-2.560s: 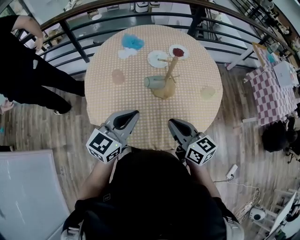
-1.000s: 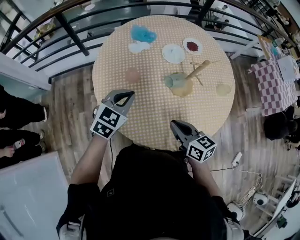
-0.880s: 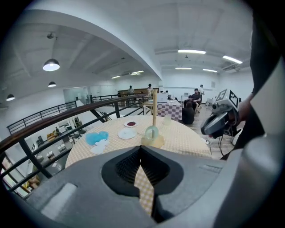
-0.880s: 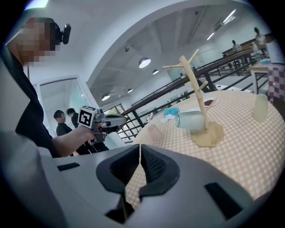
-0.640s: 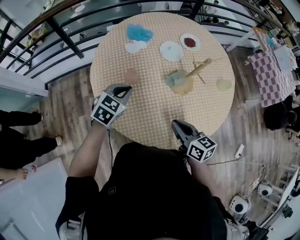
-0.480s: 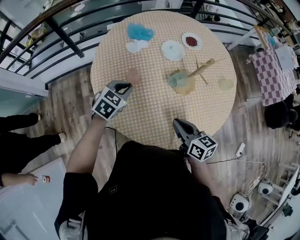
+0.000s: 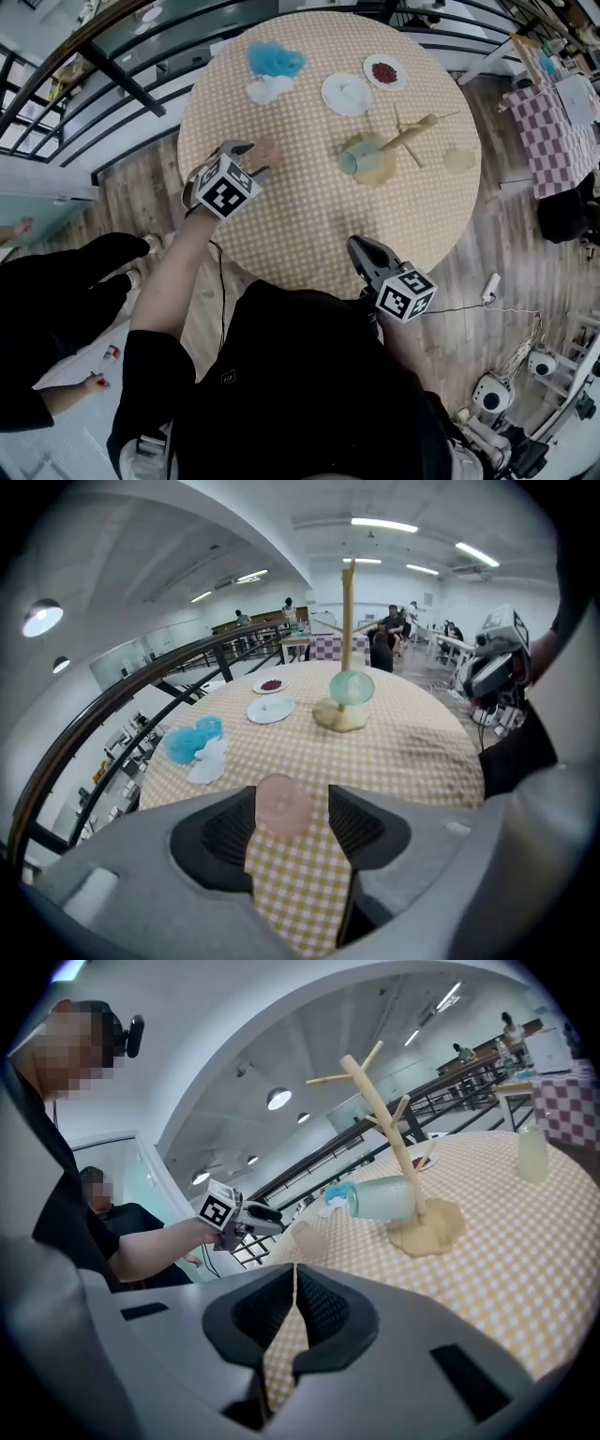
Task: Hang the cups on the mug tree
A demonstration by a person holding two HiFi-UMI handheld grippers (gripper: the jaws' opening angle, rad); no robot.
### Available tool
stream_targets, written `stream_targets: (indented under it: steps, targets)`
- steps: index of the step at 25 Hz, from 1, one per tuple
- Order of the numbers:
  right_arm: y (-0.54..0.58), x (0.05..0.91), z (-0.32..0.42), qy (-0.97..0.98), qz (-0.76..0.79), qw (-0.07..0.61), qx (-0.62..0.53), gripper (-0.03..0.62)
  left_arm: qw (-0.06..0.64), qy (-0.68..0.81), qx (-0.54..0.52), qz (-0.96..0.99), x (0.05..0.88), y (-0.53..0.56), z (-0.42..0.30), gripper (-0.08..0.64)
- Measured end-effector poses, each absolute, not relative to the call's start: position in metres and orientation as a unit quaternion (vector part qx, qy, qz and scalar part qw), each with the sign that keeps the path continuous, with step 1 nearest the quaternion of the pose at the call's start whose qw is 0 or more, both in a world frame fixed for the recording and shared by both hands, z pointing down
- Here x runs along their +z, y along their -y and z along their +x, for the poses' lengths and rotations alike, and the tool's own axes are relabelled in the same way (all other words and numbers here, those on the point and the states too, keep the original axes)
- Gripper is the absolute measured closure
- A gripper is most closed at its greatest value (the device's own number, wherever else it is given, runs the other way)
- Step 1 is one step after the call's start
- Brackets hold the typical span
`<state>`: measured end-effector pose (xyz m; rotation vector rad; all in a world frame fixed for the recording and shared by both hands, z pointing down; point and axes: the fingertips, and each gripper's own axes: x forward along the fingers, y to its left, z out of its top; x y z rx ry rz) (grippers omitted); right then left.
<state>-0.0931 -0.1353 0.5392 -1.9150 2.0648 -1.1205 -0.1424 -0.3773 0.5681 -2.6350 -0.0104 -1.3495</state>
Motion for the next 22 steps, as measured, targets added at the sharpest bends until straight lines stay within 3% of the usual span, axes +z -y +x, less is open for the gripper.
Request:
stream_targets:
  steps: [10,22]
  targets:
    - [0.13,0.551,-0.082,-0.655,-0.649,0.063,-0.381,0.574,0.08,0.041,-0.49,-0.867,0.606,0.394,-0.116,0.193]
    - [0.125,0.561,-0.08,-0.643,-0.651,0.061,-0.399,0.574,0.086,0.098,-0.534,-0.835,0.641,0.391,-0.109,0.187]
